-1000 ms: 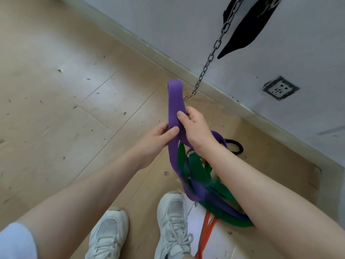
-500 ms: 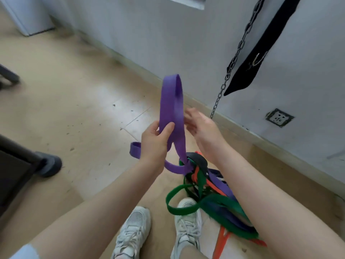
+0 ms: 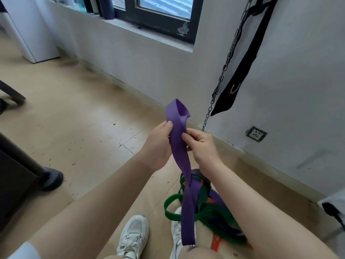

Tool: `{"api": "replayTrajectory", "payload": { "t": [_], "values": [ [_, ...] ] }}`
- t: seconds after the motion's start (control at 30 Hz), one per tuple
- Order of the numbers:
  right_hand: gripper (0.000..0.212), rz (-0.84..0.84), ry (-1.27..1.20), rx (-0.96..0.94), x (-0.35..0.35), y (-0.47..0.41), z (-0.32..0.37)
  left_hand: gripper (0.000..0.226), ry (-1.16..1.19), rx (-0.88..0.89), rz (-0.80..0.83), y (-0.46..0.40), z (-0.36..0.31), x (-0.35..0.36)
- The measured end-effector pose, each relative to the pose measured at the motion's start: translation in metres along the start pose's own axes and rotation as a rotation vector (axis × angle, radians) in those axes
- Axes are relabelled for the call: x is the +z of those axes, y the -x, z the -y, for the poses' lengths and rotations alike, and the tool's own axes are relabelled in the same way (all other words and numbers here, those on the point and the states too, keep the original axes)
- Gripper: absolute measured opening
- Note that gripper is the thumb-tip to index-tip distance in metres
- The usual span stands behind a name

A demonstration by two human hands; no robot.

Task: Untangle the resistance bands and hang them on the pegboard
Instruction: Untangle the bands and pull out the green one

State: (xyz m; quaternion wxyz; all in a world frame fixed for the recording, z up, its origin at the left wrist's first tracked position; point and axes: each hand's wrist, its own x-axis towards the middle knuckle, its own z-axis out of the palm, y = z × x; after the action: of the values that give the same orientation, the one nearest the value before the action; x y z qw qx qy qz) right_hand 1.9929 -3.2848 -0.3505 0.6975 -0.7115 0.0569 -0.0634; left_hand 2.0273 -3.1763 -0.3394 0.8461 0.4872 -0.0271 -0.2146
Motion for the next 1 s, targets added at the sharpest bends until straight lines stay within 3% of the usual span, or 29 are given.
{"api": "replayTrajectory", "payload": {
  "t": [0.13, 0.27, 0.33, 0.4, 0.53, 0.6, 0.67, 0.83, 0.9, 1.0],
  "values": [
    [0.024, 0.066, -0.118, 0.09, 0.006, 0.004, 0.004, 0.033, -0.207, 0.068, -0.131, 0.005, -0.003, -0.005],
    [0.013, 0.18, -0.019, 0.111, 0.011, 0.018, -0.004, 0.027, -0.113, 0.001, -0.214, 0.012, 0.007, -0.01],
    [0.017, 0.104, 0.137, 0.078, 0.013, 0.019, -0.006, 0.03, -0.067, -0.03, -0.178, 0.018, 0.012, -0.008],
    [0.02, 0.042, 0.12, 0.076, 0.014, 0.017, 0.002, 0.035, -0.099, -0.016, -0.083, 0.023, 0.018, -0.012],
    [0.016, -0.043, -0.36, 0.175, 0.011, 0.0, 0.033, 0.015, -0.642, -0.009, 0.162, 0.045, 0.035, -0.042],
    [0.016, -0.013, -0.492, 0.2, 0.014, -0.007, 0.044, 0.03, -0.769, -0.022, 0.217, 0.052, 0.048, -0.052],
    [0.018, -0.001, -0.555, 0.236, 0.024, -0.011, 0.051, 0.037, -0.7, 0.017, 0.183, 0.053, 0.051, -0.05],
    [0.018, -0.066, -0.723, 0.344, 0.038, -0.026, 0.056, 0.019, -0.501, 0.086, 0.039, 0.043, 0.05, -0.048],
    [0.02, -0.07, -0.644, 0.314, 0.032, -0.037, 0.045, 0.015, -0.508, 0.107, -0.08, 0.039, 0.053, -0.057],
    [0.034, 0.01, -0.304, 0.33, 0.024, -0.041, 0.001, 0.012, -0.507, 0.144, -0.26, 0.033, 0.055, -0.065]
  ]
}}
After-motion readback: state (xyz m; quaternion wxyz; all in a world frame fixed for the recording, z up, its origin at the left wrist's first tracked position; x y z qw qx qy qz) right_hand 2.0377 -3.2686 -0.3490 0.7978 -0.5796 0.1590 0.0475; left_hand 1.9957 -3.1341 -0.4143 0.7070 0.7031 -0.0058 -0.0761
